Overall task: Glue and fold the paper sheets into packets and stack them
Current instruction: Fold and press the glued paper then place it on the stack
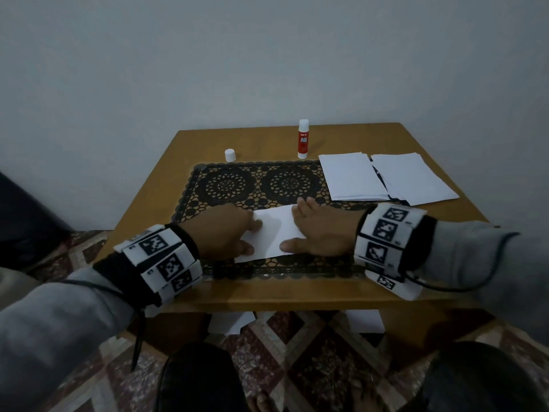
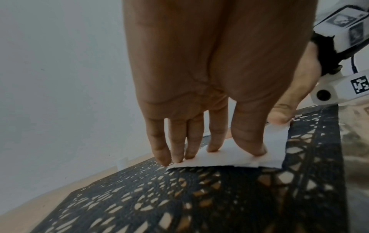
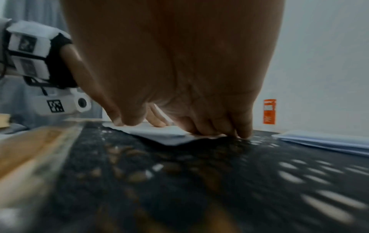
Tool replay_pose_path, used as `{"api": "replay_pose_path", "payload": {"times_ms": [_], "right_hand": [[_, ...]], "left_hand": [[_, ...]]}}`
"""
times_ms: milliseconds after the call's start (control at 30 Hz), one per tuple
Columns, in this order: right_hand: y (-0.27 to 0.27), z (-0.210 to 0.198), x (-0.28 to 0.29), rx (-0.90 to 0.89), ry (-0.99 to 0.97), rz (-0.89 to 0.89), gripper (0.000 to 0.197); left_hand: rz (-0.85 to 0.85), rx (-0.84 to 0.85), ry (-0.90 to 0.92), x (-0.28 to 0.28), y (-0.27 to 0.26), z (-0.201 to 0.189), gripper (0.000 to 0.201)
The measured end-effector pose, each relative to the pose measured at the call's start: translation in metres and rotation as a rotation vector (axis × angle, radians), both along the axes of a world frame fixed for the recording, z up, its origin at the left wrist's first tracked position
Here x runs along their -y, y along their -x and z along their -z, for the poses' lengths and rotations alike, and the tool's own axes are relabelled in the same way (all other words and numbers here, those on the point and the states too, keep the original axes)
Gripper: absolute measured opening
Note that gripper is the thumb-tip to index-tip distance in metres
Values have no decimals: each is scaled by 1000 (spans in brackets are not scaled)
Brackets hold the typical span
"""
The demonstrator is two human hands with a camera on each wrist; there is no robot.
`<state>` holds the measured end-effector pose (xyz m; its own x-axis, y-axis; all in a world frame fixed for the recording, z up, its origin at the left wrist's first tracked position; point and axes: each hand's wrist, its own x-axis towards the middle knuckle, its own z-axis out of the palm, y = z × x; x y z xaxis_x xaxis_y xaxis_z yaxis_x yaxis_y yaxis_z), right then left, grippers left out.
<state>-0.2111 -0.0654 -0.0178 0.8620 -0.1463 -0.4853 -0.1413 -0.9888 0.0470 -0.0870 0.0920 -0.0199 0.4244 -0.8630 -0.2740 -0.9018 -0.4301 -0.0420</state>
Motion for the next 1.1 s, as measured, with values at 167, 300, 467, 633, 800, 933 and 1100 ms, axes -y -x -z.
{"api": "replay_pose_path", "payload": {"times_ms": [167, 300, 467, 633, 800, 933, 1100], "right_hand": [[16, 2, -13, -95, -31, -165, 98], [-1, -3, 12, -43, -13, -40, 94], [20, 3, -11, -77, -9, -193, 100], [21, -3, 5, -55, 1, -142, 94], [31, 0, -20, -91, -20, -221, 98], [27, -5, -11, -111, -35, -227, 91], [8, -7, 19, -79, 17, -105, 89]], "left_hand": [[-11, 3, 0, 0, -3, 4, 61], [-6, 8, -5, 2, -2, 2, 60], [7, 22, -28, 0, 0, 3, 61], [1, 25, -27, -1, 1, 2, 60], [17, 46, -35, 0, 6, 0, 59], [13, 27, -38, -1, 9, -3, 58], [134, -103, -128, -7, 60, -7, 66]]}}
